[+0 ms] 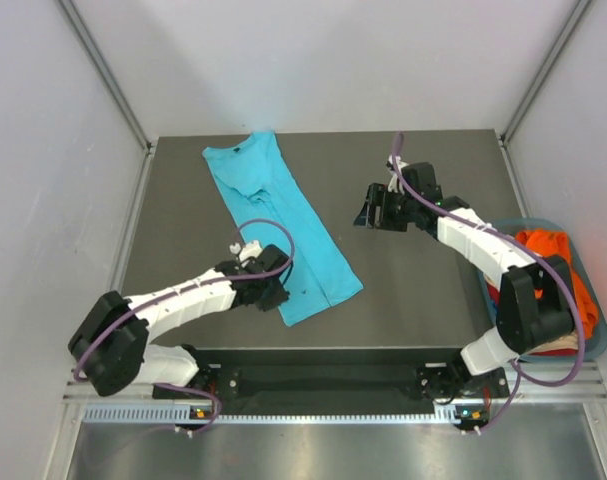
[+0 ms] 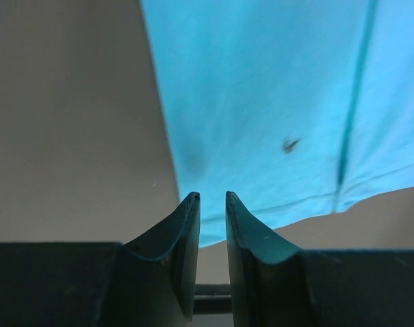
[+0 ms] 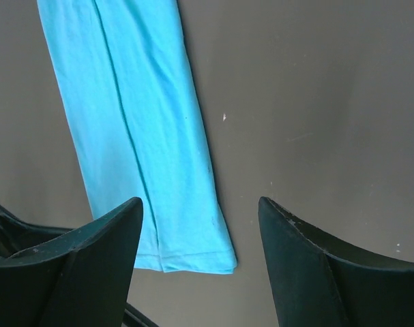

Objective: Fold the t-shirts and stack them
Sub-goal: Fold the tshirt

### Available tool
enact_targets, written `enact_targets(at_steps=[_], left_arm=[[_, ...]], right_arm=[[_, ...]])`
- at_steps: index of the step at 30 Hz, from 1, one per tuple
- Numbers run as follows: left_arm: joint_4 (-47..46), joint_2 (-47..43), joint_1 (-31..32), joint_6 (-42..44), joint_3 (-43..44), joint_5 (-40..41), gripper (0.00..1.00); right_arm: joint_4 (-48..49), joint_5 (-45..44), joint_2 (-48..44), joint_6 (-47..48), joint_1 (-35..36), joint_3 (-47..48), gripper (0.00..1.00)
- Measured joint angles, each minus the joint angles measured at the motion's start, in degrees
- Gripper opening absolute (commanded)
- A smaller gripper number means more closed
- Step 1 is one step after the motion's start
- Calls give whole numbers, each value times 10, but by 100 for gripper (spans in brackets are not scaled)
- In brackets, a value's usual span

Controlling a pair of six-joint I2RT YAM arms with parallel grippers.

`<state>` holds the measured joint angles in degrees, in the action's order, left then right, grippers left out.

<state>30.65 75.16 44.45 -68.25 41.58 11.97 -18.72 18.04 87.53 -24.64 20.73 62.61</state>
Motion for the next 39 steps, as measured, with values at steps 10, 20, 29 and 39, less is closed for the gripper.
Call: enact_targets(at_steps=[10,20,29,39], left_arm=[[24,52,97,-101,-11,30,24],[72,106,145,-138,42,82,23],[107,89,160,-146,51,86,29],[63,58,160,-163,-4,59,28]], right_arm=[[-2,0,-8,0,0,-4,69],[-2,0,-9,0,0,-4,69],[-3,0,-9,5,0,-4,70],[-3,0,-9,6,0,-4,70]])
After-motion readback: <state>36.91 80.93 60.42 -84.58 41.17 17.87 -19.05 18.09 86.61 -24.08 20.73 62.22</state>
